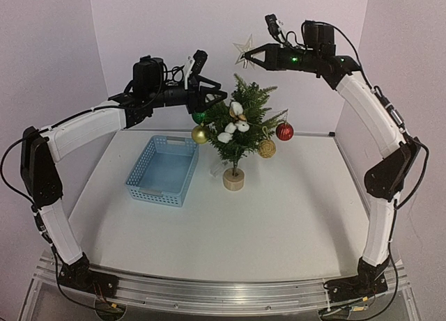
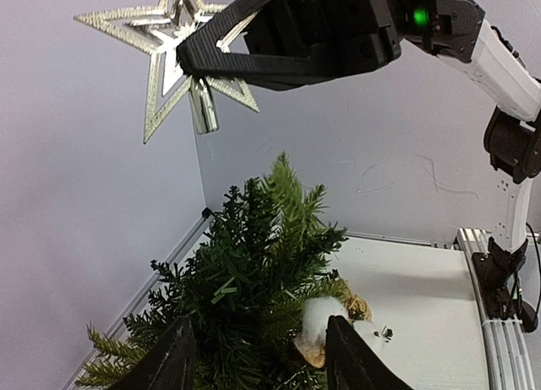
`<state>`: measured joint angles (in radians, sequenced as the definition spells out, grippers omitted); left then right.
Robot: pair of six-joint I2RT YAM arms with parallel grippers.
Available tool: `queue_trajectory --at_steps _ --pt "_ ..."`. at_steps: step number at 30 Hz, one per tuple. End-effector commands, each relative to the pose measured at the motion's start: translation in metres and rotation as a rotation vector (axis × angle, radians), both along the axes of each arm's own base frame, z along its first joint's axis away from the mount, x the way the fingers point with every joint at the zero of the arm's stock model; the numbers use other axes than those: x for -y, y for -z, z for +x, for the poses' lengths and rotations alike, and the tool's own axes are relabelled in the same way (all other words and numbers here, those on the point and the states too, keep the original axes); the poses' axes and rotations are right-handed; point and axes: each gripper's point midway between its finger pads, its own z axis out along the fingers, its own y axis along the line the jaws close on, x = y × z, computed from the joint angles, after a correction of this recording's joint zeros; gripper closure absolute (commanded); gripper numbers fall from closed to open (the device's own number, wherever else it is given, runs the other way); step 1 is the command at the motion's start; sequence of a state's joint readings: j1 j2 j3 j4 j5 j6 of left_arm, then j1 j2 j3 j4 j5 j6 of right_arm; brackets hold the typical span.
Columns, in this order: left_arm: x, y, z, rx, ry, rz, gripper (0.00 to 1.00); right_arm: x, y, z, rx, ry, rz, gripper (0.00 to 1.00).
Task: Decorate the small christmas tree
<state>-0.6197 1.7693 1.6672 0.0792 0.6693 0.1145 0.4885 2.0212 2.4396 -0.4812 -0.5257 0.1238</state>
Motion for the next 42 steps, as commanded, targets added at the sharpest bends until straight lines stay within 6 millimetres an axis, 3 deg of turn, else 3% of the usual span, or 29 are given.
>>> queue_trajectory --at_steps 1,5,16,32,42 --pt "-0.001 -0.018 0.011 0.067 -0.035 -0.046 0.49 -0.003 -0.014 -0.015 0.025 -0.07 0.022 1.0" --pt "0.006 -0.021 0.012 0.077 -0.017 -0.071 0.5 -0.005 -0.007 -0.017 0.011 -0.073 0.005 1.0" --pt "0.026 -0.019 0.029 0.035 0.002 -0.102 0.56 -0.031 0.005 -0.02 0.054 -0.103 -0.029 1.0" --pt "0.041 -0.011 0.037 0.011 0.006 -0.113 0.59 -0.022 0.019 -0.013 0.057 -0.021 -0.089 1.0" --pt "0.046 -0.009 0.039 0.014 0.013 -0.115 0.65 -0.021 0.008 -0.016 0.077 -0.025 -0.075 1.0"
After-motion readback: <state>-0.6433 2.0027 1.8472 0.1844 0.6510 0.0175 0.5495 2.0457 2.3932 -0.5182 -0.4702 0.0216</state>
